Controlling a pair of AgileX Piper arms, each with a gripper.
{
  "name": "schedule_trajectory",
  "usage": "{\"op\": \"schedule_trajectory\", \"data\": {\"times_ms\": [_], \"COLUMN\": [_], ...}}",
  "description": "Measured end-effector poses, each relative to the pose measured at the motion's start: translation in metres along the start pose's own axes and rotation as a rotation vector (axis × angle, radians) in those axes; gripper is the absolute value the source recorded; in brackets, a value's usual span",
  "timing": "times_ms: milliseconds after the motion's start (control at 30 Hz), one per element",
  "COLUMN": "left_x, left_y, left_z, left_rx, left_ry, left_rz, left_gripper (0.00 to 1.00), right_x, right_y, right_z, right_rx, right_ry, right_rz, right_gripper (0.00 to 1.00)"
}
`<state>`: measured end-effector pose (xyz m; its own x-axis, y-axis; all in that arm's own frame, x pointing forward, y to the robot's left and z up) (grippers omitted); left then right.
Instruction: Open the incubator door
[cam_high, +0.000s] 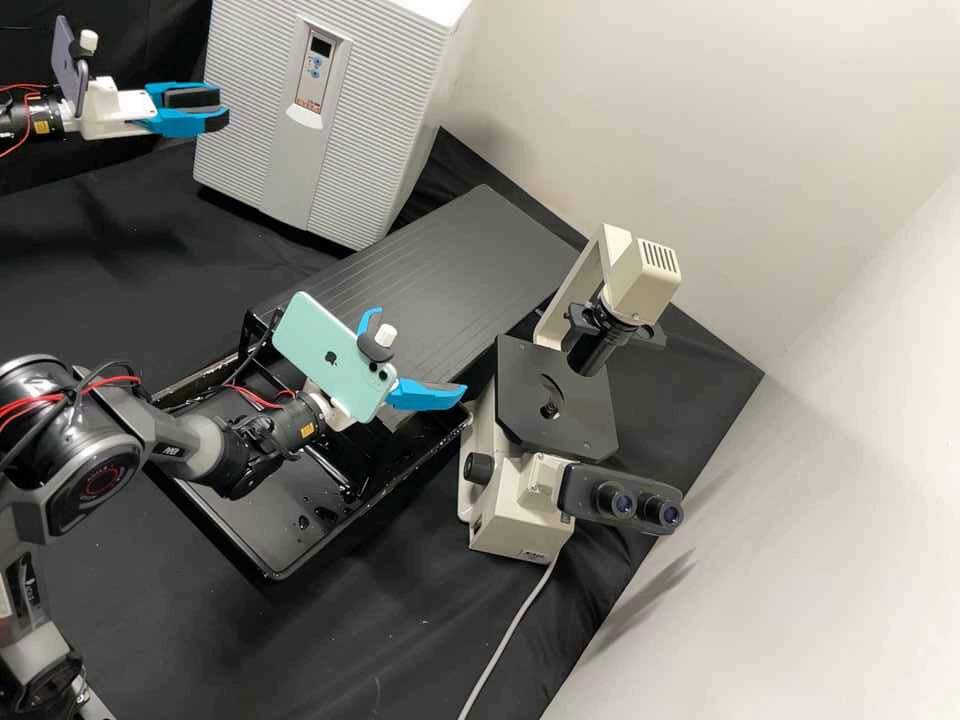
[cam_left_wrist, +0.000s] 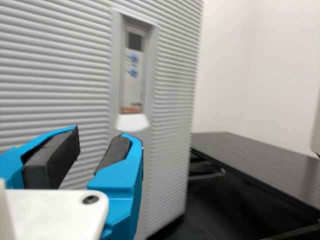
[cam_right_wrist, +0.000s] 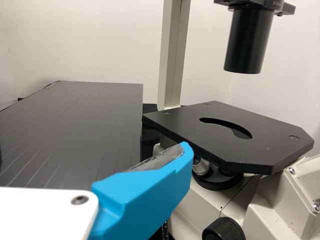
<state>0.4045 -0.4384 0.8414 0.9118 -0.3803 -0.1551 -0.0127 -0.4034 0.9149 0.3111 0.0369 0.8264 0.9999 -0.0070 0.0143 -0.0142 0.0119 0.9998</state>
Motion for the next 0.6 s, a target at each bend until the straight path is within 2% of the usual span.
{"op": "schedule_trajectory", "data": {"times_ms": [100, 300, 600], "left_x": [-0.008, -0.026, -0.034], "left_y": [0.005, 0.015, 0.027], "left_z": [-0.008, -0.023, -0.036], "left_rx": [-0.013, -0.009, -0.003], "left_ry": [0.047, 0.112, 0.167], "left_rz": [0.021, 0.04, 0.077], "left_gripper": [1.0, 1.0, 1.0], "right_x": [0.0, 0.0, 0.0], "right_y": [0.0, 0.0, 0.0], "right_z": [0.0, 0.0, 0.0], "right_rx": [0.0, 0.0, 0.0], "right_ry": [0.0, 0.0, 0.0], "right_rz": [0.0, 0.0, 0.0], "right_gripper": [1.0, 1.0, 1.0]}}
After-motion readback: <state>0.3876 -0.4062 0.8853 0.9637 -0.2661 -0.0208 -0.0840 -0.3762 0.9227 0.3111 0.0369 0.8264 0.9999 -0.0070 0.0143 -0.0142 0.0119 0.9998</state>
